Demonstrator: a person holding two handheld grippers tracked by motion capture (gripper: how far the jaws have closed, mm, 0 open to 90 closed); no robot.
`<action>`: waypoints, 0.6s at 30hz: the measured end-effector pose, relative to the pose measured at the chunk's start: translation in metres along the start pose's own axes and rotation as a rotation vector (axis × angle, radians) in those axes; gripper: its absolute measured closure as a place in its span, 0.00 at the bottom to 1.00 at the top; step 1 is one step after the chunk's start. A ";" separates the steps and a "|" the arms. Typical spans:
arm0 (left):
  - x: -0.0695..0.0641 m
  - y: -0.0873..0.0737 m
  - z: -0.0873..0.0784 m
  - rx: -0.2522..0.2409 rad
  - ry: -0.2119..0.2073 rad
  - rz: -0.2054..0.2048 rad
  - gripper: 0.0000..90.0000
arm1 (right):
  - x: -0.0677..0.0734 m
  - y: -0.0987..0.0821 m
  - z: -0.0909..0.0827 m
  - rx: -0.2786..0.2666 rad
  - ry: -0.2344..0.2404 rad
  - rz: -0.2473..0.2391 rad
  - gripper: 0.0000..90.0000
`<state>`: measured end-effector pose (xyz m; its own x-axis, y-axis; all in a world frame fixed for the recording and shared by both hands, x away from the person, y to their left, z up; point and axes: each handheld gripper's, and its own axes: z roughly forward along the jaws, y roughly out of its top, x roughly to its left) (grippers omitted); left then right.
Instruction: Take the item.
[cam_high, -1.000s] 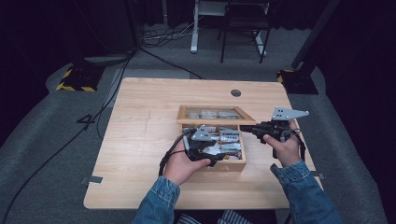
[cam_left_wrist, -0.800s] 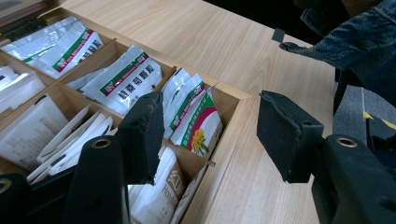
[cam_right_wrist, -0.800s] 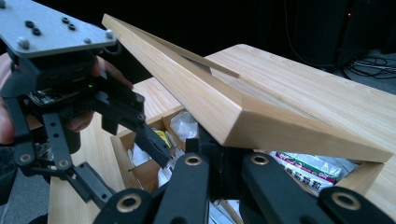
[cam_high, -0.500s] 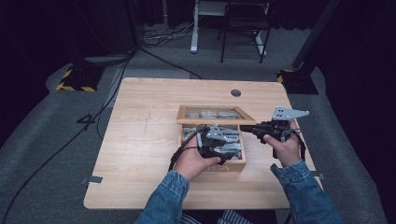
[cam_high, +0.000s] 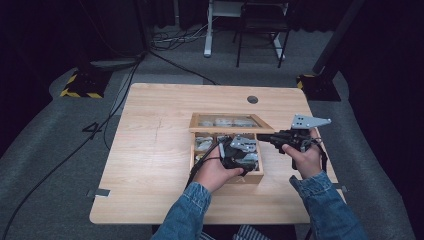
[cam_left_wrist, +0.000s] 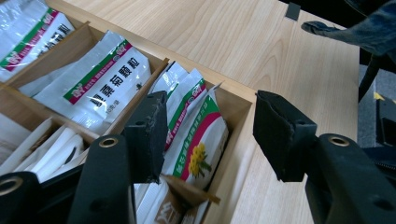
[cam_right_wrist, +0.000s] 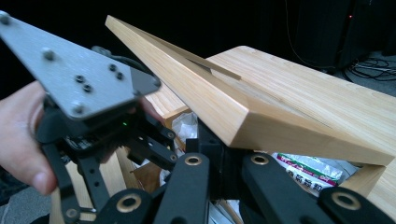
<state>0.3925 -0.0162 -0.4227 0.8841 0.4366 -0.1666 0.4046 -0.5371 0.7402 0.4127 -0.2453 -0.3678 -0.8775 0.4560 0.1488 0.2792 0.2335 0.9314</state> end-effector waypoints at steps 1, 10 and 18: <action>0.002 0.000 0.003 0.004 -0.012 -0.019 0.53 | 0.000 0.000 0.000 0.000 0.000 -0.001 1.00; 0.014 -0.002 0.009 0.053 -0.054 -0.120 0.74 | 0.001 0.000 0.001 0.001 -0.002 -0.005 1.00; 0.015 -0.004 0.014 0.079 -0.071 -0.140 0.79 | 0.001 0.000 0.001 0.001 -0.001 -0.004 1.00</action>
<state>0.4076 -0.0173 -0.4378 0.8307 0.4608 -0.3123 0.5400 -0.5304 0.6535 0.4123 -0.2445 -0.3676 -0.8779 0.4563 0.1450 0.2765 0.2359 0.9316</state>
